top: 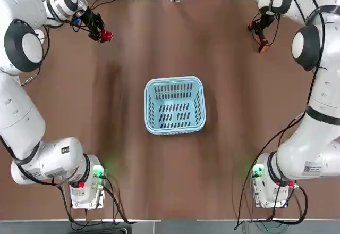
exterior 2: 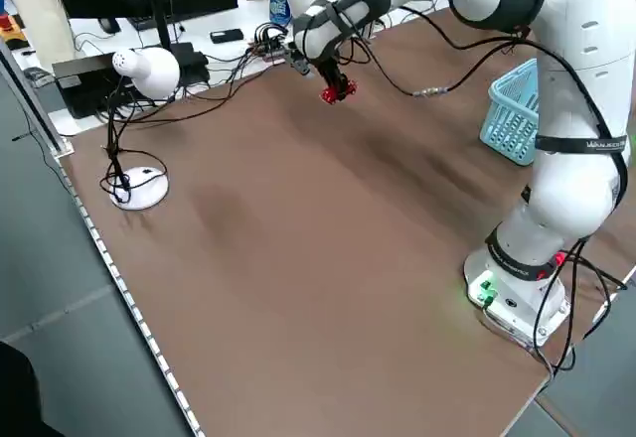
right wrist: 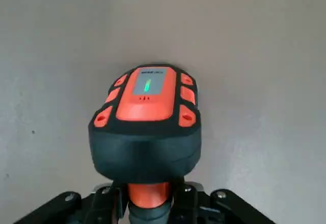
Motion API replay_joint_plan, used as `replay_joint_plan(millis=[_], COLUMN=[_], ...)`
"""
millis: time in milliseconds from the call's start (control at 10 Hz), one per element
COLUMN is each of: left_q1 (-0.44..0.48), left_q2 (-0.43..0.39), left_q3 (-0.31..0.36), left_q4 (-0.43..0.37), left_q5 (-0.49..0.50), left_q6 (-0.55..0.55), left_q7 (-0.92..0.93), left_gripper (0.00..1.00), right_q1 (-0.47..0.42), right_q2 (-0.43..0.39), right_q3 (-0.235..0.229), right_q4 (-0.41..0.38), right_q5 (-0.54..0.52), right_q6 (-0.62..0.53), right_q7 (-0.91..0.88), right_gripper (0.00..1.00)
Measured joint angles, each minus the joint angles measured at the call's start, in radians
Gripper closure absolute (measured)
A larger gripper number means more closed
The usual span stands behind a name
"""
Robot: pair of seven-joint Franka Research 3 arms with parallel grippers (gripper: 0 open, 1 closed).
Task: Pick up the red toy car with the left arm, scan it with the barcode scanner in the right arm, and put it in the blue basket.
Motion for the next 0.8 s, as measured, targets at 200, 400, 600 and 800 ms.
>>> replay_joint_plan(millis=[200, 400, 600, 800], left_q1=[0.0, -0.002, -0.017, -0.085], left_q2=[-0.016, -0.074, -0.16, -0.223], left_q3=[-0.05, -0.13, -0.214, -0.268], left_q4=[0.015, 0.026, 0.031, 0.045], left_q5=[-0.073, -0.108, -0.091, 0.024], left_q6=[-0.011, -0.025, -0.042, -0.069], left_q7=[0.004, -0.029, -0.203, -0.452], left_gripper=[0.51, 0.51, 0.51, 0.51], right_q1=[0.002, 0.017, 0.03, 0.047], right_q2=[0.0, 0.0, -0.01, -0.033], right_q3=[0.001, 0.005, 0.041, 0.077], right_q4=[0.007, 0.015, 0.035, 0.104], right_q5=[0.0, 0.004, 0.098, 0.313], right_q6=[-0.04, -0.082, -0.186, -0.397], right_q7=[0.0, 0.0, 0.0, 0.003], right_gripper=[0.63, 0.63, 0.63, 0.63])
